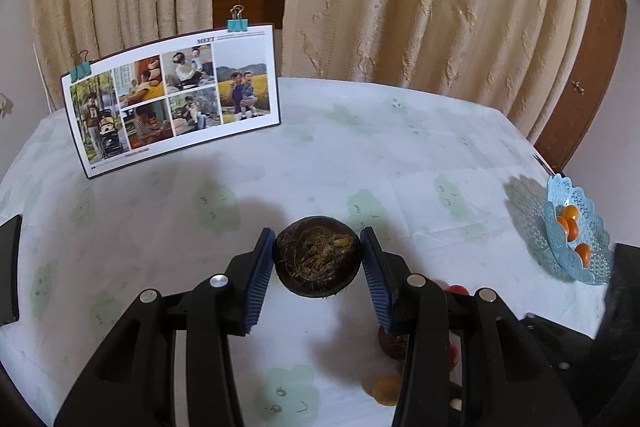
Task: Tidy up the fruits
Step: 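Grasp the other dark brown fruit with the right tool while the left tool holds its fruit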
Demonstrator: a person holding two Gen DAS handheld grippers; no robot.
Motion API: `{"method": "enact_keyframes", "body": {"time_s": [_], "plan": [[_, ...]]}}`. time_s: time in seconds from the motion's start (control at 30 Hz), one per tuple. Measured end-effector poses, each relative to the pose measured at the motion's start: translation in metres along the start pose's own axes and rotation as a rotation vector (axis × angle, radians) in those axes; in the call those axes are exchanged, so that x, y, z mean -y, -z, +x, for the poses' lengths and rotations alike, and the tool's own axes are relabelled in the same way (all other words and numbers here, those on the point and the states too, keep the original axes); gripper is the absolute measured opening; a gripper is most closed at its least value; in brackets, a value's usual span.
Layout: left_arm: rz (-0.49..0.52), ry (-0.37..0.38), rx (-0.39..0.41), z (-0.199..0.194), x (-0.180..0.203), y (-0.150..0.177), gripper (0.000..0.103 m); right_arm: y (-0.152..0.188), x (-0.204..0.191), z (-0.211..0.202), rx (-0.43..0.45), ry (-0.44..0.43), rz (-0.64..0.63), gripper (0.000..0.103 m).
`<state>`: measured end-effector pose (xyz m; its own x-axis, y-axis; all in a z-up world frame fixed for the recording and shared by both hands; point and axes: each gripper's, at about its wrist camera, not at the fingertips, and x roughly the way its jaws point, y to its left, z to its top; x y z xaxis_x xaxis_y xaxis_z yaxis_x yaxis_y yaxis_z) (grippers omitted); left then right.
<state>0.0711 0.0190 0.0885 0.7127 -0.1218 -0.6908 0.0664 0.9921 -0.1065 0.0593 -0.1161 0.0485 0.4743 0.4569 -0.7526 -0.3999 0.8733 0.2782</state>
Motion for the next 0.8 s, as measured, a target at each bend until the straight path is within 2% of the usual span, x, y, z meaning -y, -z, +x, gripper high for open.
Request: {"method": "enact_keyframes", "body": {"time_s": [0.27, 0.37, 0.43, 0.5, 0.8], "plan": [[-0.017, 0.005, 0.002, -0.002, -0.007, 0.0, 0.044, -0.005, -0.002, 0.033, -0.081, 0.059, -0.011, 0.05], [-0.016, 0.006, -0.001, -0.001, -0.007, 0.0, 0.044, -0.004, -0.005, 0.035, -0.086, 0.09, -0.037, 0.048], [-0.013, 0.006, -0.004, 0.0, -0.006, 0.001, 0.044, -0.002, -0.006, 0.036, -0.083, 0.11, -0.051, 0.041], [-0.011, 0.006, -0.004, 0.0, -0.005, 0.001, 0.044, -0.002, -0.005, 0.035, -0.083, 0.11, -0.048, 0.041], [-0.005, 0.005, -0.004, 0.001, -0.002, 0.001, 0.044, -0.01, 0.01, -0.006, 0.025, 0.099, 0.012, 0.041]]}}
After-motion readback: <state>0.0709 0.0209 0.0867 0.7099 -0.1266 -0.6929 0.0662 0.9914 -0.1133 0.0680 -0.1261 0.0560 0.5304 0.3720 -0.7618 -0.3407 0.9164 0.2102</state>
